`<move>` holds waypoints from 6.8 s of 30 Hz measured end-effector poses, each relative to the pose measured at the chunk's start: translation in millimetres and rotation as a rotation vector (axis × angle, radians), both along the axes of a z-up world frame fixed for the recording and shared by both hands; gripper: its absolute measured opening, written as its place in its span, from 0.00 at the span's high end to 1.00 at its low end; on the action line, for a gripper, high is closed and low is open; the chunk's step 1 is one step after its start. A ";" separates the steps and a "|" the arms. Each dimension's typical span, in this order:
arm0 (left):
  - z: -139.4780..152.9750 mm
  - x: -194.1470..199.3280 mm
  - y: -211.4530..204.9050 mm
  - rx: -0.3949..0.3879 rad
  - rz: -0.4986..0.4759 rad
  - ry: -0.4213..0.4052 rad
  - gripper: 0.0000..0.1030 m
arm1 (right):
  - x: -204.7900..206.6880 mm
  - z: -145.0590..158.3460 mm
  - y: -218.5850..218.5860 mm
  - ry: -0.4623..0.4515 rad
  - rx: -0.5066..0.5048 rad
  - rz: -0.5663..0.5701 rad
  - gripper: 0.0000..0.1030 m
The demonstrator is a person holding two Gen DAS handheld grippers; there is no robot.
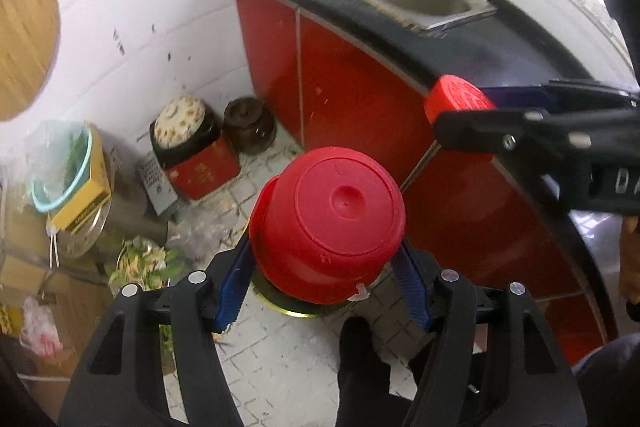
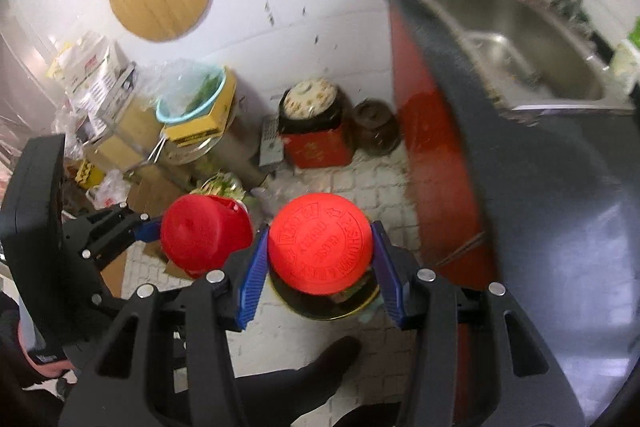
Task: Collect trash
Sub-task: 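Carry the red cup and red lid to the black bin and release both, then lift both open tools back over the countertop, then grasp the green plastic tray with the left tool while the right tool grasps the crumpled foil, then carry the green tray and foil down over the black bin and release both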
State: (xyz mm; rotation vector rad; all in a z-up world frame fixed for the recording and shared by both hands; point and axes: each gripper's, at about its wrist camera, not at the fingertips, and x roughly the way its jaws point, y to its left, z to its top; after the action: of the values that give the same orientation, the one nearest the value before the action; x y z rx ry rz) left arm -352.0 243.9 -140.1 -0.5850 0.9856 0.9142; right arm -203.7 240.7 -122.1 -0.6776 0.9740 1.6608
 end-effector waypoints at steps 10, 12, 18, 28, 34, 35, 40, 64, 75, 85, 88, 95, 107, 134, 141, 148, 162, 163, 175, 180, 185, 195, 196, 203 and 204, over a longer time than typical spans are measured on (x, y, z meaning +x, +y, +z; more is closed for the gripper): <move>-51.9 -22.4 17.9 -0.060 0.020 -0.003 0.39 | -30.9 -64.7 47.5 0.010 -0.176 0.013 0.52; -61.1 -23.5 23.4 -0.074 0.018 -0.001 0.39 | -33.7 -77.1 54.7 0.007 -0.210 0.014 0.52; -77.5 -27.1 33.1 -0.096 0.020 0.006 0.38 | -39.5 -93.1 70.7 -0.020 -0.249 0.030 0.52; -87.3 -30.6 41.6 -0.151 0.060 -0.009 0.14 | -37.1 -96.9 89.7 -0.002 -0.271 0.035 0.17; -86.0 -29.7 39.6 -0.152 0.063 -0.005 0.14 | -31.0 -95.3 87.3 0.017 -0.274 0.031 0.17; -85.0 -29.7 39.8 -0.149 0.062 -0.005 0.14 | -30.7 -94.9 86.8 0.018 -0.272 0.031 0.17; -74.6 -26.1 38.0 -0.129 0.063 -0.008 0.14 | -26.0 -86.1 81.4 0.021 -0.252 0.025 0.17; 73.8 263.0 -83.6 0.043 -0.605 -0.126 0.06 | 252.5 100.8 -233.5 -0.241 0.110 -0.780 0.08; 76.7 400.2 -211.8 -0.039 -0.927 -0.140 0.06 | 332.1 88.7 -443.1 -0.210 0.074 -1.192 0.08; 62.9 458.1 -262.5 -0.035 -0.999 -0.086 0.06 | 370.6 62.9 -497.0 -0.172 0.063 -1.231 0.08; 53.3 477.1 -267.9 -0.048 -0.990 -0.069 0.06 | 389.8 57.1 -498.1 -0.164 0.058 -1.208 0.08; 11.1 544.5 -290.4 -0.093 -0.936 -0.047 0.06 | 448.6 18.0 -500.3 -0.127 0.022 -1.136 0.08; -46.0 610.0 -305.7 -0.003 -0.903 0.053 0.08 | 523.5 -52.8 -493.6 -0.077 -0.046 -1.026 0.08; -20.7 556.4 -219.3 0.032 -0.818 0.030 0.69 | 526.7 -91.9 -372.3 -0.169 -0.059 -0.836 0.72; 10.5 521.5 -219.4 0.035 -0.816 -0.022 0.69 | 486.5 -56.5 -386.3 -0.144 -0.027 -0.885 0.73; 34.1 469.2 -220.8 0.041 -0.822 -0.049 0.69 | 417.9 -19.3 -399.3 -0.108 0.009 -0.941 0.73; 59.3 379.6 -192.4 0.068 -0.800 -0.082 0.69 | 336.6 24.9 -387.1 -0.139 0.062 -0.973 0.73; 60.7 373.6 -188.6 0.070 -0.791 -0.084 0.69 | 331.6 28.6 -381.3 -0.138 0.068 -0.963 0.73; 68.3 254.5 -101.4 0.107 -0.516 -0.088 0.69 | 249.8 51.1 -256.6 -0.112 0.103 -0.664 0.73; 56.3 178.3 -55.9 0.112 -0.326 -0.054 0.69 | 196.1 51.7 -186.3 -0.081 0.098 -0.465 0.73; 32.4 103.8 -22.5 0.073 -0.158 -0.012 0.69 | 131.1 39.6 -113.7 -0.027 0.069 -0.269 0.73; -35.3 -0.3 19.7 -0.034 0.019 -0.003 0.69 | 17.7 -39.2 -2.1 0.042 -0.117 -0.040 0.73; -44.7 -6.0 23.1 -0.047 0.030 -0.005 0.69 | 10.0 -53.4 7.3 0.049 -0.156 -0.032 0.73; -92.0 -23.4 32.1 -0.107 0.084 0.001 0.69 | -24.4 -119.0 52.0 0.025 -0.295 0.005 0.72; -98.7 -24.1 33.4 -0.118 0.083 0.003 0.69 | -28.7 -125.2 56.3 0.020 -0.305 0.009 0.72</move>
State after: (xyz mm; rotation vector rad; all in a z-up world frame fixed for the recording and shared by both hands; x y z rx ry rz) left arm -376.1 277.4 -238.8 -0.7285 1.0292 0.9347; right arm -232.4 297.0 -247.3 -0.8688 1.2553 1.5438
